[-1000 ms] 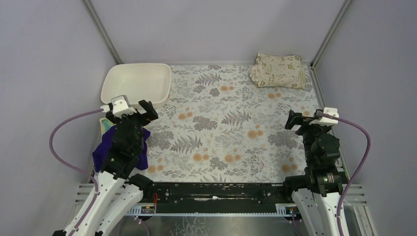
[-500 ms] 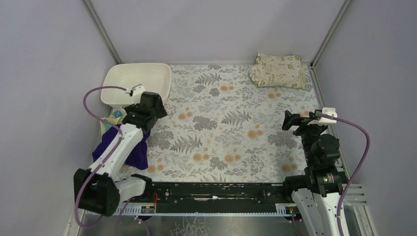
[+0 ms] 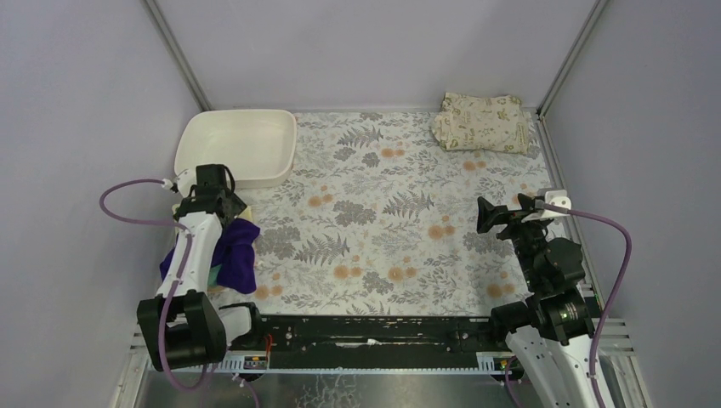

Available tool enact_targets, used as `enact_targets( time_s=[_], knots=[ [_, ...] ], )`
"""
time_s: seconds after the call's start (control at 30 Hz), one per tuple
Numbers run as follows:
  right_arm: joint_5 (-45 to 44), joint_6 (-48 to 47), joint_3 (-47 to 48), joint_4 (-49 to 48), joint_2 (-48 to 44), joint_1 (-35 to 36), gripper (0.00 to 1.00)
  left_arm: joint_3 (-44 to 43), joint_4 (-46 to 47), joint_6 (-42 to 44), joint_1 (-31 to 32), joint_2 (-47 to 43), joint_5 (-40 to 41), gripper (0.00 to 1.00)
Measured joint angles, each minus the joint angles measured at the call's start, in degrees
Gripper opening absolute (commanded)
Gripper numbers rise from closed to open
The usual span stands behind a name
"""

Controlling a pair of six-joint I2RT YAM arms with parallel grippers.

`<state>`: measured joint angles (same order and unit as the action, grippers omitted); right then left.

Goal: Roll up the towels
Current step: Pick up the towel at the corner of the board.

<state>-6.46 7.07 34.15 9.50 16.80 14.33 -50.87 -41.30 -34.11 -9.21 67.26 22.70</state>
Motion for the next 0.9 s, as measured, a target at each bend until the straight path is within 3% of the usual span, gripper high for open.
enact_targets(
  time_s=[0.13,0.43,0.57,0.73,0.9],
  knots=[
    [0.02,-0.15,-0.24,-0.13,-0.22,1.31,0.99,0.13,-1.6,-0.15,-2.23,0.68,2.25,0.86],
    [-0.02,-0.87,-0.7,-0.44,-2.27,2.84,0.99,1.2,-1.01,0.63,-3.34,8.48,2.47,0.21],
    [-0.04,-1.07,-0.7,-0.61,-2.82,2.99,0.99,1.18,-1.05,1.42,-3.39,7.41,2.62,0.05],
    [-0.04,-1.09,-0.7,-0.92,-2.91,3.15,0.99,-1.36,-3.28,2.27,-3.45,2.4,2.36,0.01],
    [-0.04,-1.14,-0.83,-1.25,-2.93,3.32,0.99,-10.69,-5.14,2.58,-3.56,-4.7,-1.14,0.01]
  ],
)
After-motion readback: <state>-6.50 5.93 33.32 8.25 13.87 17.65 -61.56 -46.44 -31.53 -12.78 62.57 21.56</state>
